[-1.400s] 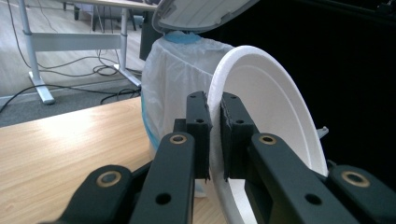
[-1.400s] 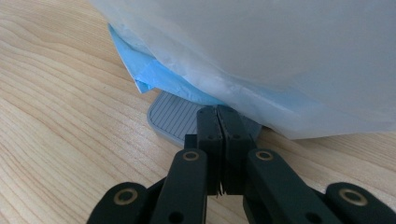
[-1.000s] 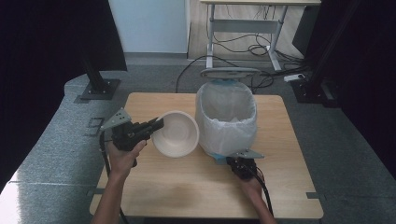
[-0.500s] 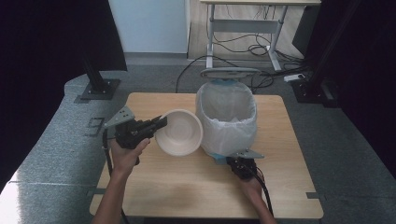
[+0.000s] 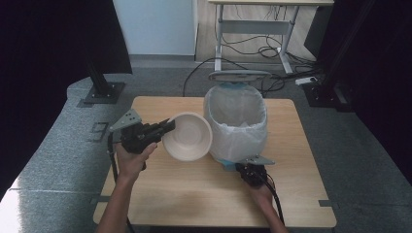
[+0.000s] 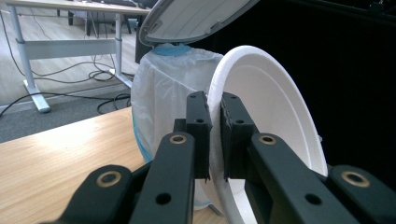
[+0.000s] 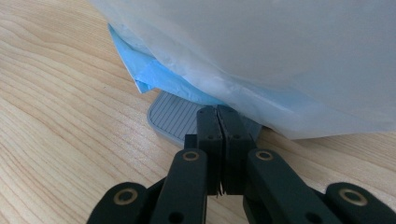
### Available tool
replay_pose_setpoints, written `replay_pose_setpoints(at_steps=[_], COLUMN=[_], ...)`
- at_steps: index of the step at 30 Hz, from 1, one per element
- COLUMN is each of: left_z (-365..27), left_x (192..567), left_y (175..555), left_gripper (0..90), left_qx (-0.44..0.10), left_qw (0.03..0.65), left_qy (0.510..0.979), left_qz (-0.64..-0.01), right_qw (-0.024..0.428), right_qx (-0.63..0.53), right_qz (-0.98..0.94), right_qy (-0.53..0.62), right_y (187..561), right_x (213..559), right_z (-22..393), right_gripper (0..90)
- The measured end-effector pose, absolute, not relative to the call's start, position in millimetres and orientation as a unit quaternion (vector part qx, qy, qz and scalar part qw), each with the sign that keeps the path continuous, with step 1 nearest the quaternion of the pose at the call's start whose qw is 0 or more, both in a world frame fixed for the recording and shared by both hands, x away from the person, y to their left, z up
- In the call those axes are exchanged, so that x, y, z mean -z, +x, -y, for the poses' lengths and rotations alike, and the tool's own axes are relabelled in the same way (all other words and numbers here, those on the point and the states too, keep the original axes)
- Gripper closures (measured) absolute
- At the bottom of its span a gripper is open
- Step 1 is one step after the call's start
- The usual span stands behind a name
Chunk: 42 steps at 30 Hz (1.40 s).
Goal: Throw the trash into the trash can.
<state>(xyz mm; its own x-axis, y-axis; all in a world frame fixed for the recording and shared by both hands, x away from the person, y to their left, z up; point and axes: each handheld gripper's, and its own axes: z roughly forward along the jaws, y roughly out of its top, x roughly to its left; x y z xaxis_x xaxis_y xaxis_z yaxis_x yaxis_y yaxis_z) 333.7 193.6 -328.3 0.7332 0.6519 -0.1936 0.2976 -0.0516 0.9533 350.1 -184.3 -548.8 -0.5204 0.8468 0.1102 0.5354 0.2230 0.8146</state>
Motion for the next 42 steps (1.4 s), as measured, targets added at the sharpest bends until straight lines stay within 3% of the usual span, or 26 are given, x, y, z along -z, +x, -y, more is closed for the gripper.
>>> replay_pose_setpoints(at_steps=[42], left_z=[-148], left_x=[295], left_y=[360], left_gripper=[83.7], left_qx=[-0.135], left_qw=[0.611], left_qy=[0.717], left_qz=[-0.308], right_qw=[0.18], right_qx=[-0.428], right_qz=[-0.76], right_qy=[0.455], right_y=[350], right_x=[549], right_z=[185], right_gripper=[87.5])
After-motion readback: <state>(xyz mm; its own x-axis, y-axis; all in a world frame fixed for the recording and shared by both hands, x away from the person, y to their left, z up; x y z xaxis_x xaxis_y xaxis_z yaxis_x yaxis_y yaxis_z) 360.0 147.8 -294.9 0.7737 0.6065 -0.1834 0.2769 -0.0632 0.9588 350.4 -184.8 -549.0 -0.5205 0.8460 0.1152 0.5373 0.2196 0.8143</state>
